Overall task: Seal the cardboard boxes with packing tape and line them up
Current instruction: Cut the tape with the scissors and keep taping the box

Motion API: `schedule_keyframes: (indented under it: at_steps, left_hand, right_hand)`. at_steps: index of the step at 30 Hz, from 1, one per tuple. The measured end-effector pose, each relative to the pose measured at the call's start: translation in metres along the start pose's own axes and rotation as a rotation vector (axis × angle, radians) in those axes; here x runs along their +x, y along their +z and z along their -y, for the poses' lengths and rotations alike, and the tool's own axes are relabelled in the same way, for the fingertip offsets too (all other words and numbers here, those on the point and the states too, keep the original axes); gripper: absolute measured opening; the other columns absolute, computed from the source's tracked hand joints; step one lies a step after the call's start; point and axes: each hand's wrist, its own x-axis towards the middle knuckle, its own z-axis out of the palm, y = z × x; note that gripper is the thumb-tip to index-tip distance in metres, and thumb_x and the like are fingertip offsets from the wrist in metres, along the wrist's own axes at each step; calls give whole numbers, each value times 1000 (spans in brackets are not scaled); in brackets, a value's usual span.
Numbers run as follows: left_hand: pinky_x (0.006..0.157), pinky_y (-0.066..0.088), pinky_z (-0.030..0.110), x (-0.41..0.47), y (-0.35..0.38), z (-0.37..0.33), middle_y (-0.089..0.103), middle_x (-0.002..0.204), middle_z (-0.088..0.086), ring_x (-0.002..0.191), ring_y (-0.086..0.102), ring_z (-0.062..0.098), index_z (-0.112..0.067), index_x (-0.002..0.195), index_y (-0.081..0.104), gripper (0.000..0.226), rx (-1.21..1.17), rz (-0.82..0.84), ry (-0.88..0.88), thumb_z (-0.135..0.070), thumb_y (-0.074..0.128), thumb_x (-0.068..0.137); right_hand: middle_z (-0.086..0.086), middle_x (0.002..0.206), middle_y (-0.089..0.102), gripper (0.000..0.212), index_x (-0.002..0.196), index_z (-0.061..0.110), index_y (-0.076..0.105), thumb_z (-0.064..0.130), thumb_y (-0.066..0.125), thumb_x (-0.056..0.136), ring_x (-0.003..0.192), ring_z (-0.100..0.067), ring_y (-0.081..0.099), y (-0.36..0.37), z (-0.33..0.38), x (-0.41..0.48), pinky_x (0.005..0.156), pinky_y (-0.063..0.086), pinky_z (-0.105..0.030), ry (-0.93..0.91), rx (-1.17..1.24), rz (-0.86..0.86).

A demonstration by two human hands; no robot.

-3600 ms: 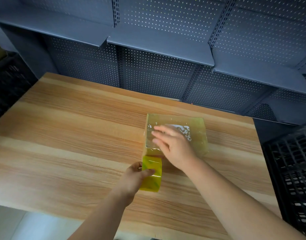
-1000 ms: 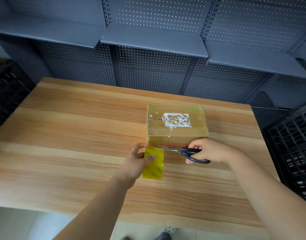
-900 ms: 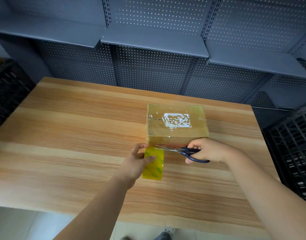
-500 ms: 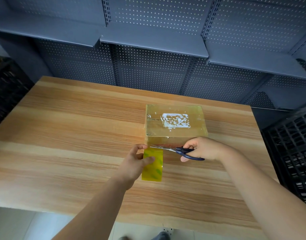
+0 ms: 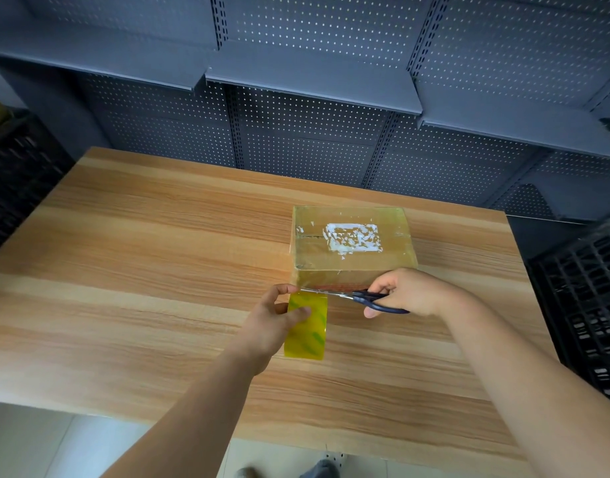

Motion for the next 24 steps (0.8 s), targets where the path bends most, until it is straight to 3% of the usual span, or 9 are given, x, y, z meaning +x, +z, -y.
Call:
schedule_keyframes:
  at_steps: [12, 19, 24]
  left_hand:
    - [87, 51, 58, 2, 6, 0, 72, 87, 6, 81, 65, 28, -21, 102, 59, 29, -6, -54, 11, -8, 75, 82]
    - [83, 54, 53, 5, 6, 1, 73, 89, 6, 81, 66, 27, -25, 99, 60, 29, 29, -61, 15, -8, 76, 81]
    - [74, 52, 41, 7, 6, 0, 73, 87, 6, 77, 64, 23, -23, 98, 61, 29, 65, -59, 35, -6, 76, 81]
  right_hand:
    - [12, 66, 57, 24, 73, 34, 76, 50, 88, 60, 63, -12, 46, -6, 1, 2, 60, 33, -26, -10, -58, -48]
    - [14, 88, 65, 44, 89, 34, 67, 61, 83, 60, 78, -8, 59, -8, 5, -3, 68, 43, -24, 16, -119, 47]
    - [14, 99, 63, 54, 96, 36, 62, 68, 80, 57, 88, -8, 61, -10, 13, -9, 75, 47, -27, 48, -196, 81]
